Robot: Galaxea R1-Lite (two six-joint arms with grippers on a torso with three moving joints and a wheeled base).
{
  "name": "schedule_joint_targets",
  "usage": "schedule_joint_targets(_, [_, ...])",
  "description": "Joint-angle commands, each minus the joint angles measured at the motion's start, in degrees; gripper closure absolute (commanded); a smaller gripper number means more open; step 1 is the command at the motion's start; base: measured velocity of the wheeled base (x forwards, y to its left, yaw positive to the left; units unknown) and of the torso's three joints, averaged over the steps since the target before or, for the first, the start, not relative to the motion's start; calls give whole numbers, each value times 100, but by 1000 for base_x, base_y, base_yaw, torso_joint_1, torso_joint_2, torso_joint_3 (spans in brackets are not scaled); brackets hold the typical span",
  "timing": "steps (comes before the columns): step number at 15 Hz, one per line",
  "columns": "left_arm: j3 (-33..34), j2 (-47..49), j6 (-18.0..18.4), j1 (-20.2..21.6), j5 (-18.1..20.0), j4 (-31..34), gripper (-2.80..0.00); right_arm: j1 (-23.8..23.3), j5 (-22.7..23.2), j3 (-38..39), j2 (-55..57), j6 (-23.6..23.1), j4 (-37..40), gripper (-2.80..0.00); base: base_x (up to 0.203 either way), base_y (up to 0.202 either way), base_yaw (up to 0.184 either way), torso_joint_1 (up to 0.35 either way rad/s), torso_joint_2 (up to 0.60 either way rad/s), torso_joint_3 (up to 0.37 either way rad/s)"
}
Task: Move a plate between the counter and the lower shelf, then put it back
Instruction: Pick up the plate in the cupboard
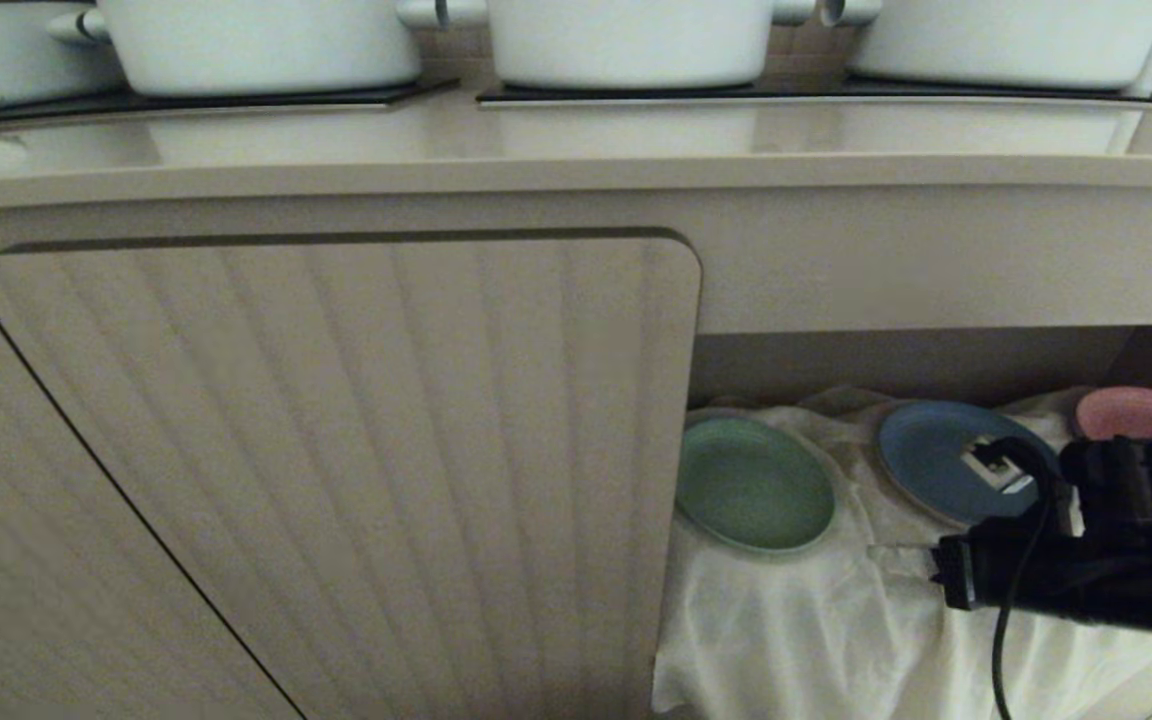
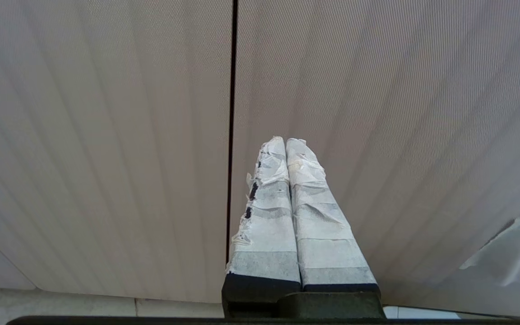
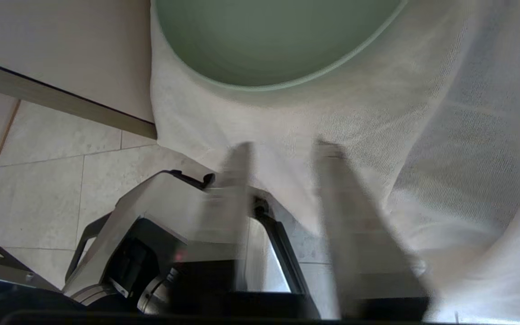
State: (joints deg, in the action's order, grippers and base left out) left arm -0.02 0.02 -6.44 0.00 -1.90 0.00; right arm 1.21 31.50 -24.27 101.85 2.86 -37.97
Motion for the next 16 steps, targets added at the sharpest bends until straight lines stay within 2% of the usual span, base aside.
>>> schedule_joint_targets(1, [2, -2, 0, 0, -3, 0, 0, 2, 14, -25, 63, -5, -17, -280, 0, 0, 0, 0, 0, 0])
schedule_joint_targets(10, [2, -2, -7, 0, -3, 0, 0, 15, -68, -193, 272, 21, 19, -280, 0, 0, 0, 0, 0, 0])
schedule_joint_targets(14, [2, -2, -6, 0, -3, 0, 0, 19, -581, -612, 444, 30, 445, -280, 0, 0, 0, 0, 0, 0])
schedule_joint_targets(16, [0, -2, -1, 0, -3, 0, 0, 20, -641, -879, 489, 30, 832, -280, 0, 0, 0, 0, 0, 0])
